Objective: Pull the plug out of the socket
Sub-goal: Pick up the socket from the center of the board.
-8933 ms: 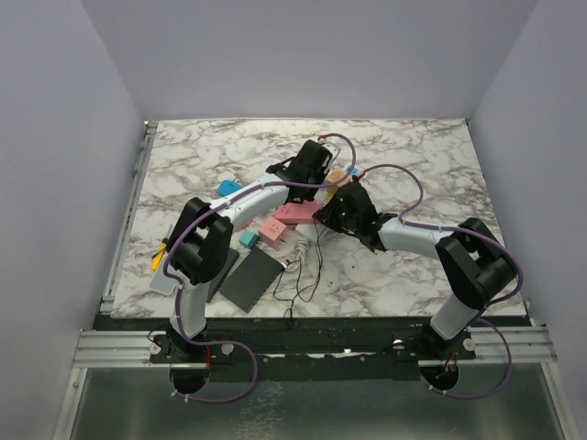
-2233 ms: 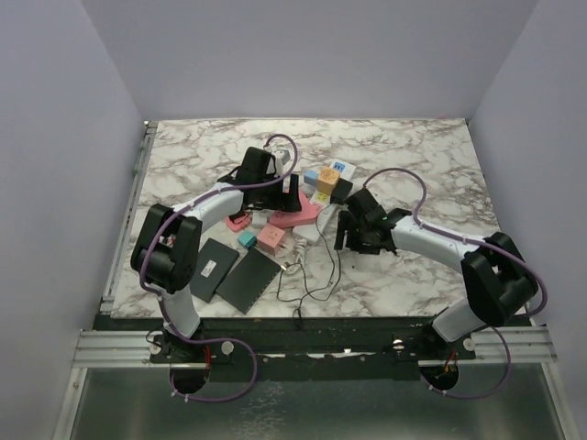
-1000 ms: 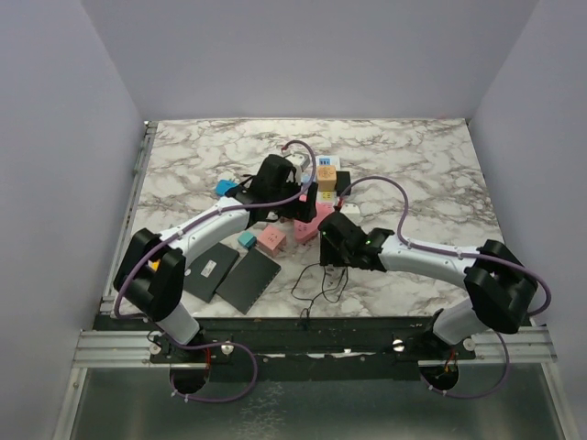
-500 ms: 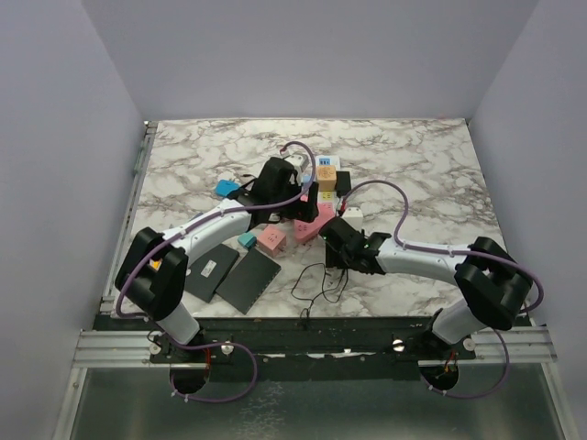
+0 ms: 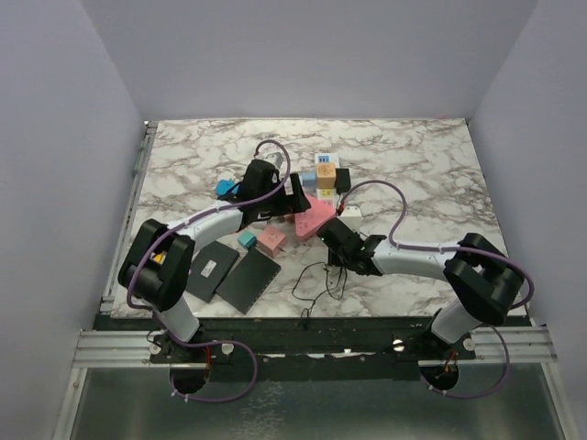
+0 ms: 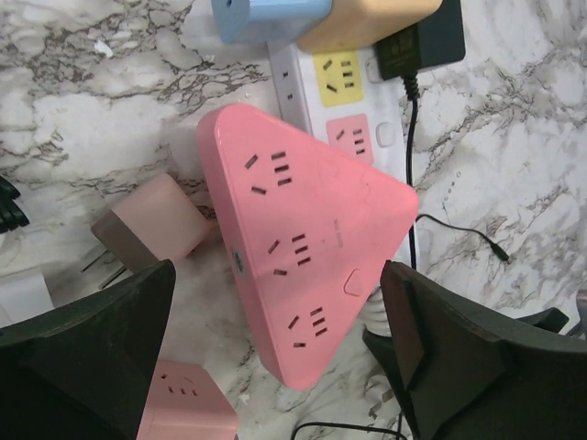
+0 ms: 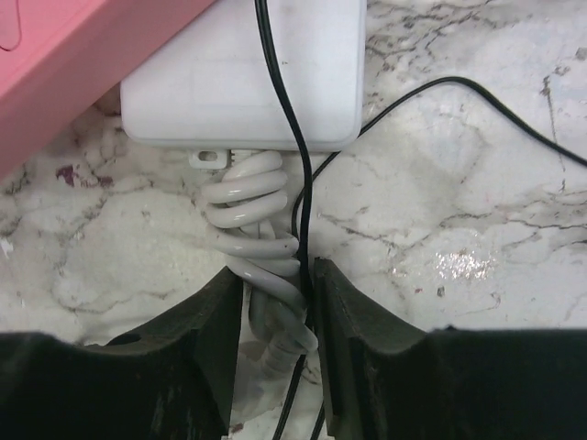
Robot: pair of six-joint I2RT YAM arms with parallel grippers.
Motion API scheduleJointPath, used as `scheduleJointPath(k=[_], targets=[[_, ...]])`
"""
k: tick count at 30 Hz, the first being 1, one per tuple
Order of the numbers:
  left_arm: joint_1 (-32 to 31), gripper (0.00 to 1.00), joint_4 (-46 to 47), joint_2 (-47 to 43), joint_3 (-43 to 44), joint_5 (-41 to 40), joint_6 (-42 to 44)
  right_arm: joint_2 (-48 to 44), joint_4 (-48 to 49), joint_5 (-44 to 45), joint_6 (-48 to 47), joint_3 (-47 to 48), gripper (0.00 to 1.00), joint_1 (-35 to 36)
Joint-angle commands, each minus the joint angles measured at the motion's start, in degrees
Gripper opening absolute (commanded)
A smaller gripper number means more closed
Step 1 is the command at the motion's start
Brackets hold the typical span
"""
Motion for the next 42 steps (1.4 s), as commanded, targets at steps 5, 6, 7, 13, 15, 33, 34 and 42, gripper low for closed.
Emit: scheduleJointPath(k=[5, 6, 7, 13, 15, 33, 34, 42], targets=[[2.5, 0.98, 14.0, -3.8, -7.8, 5.2, -11.7, 2.3, 7.0, 3.3, -2.4, -3.3, 0.16, -0.8], [3.1, 0.98, 16.0, -4.4, -9.0, 5.8, -13.3, 1.4, 7.6, 3.0, -2.4, -3.9, 0.11, -0.8], [3.6, 0.98, 17.6, -4.9, -10.2, 6.2, -14.7, 0.4, 8.2, 2.8, -2.3, -4.5, 0.06, -0.8], [3.9, 0.98, 25.0, -4.5, -13.0, 9.4, -21.1, -7.6, 11.7, -0.2, 1.0, -9.1, 0.00, -1.3], [4.1, 0.98, 25.9, -4.6, -13.9, 9.4, -21.9, -10.3, 13.5, -1.8, 3.6, -11.0, 0.00, -1.7], [2.8, 0.96, 32.4, -1.7, -20.0, 12.9, -29.4, -20.1, 13.9, -6.6, 13.6, -14.0, 0.00, -4.3], [2.8, 0.96, 32.5, -1.6, -20.1, 12.8, -29.6, -20.6, 14.0, -6.5, 13.7, -14.2, 0.00, -4.4], [1.2, 0.85, 37.0, 0.9, -20.1, 14.4, -33.5, -22.0, 15.4, -8.4, 14.6, -15.1, 0.00, -5.1]])
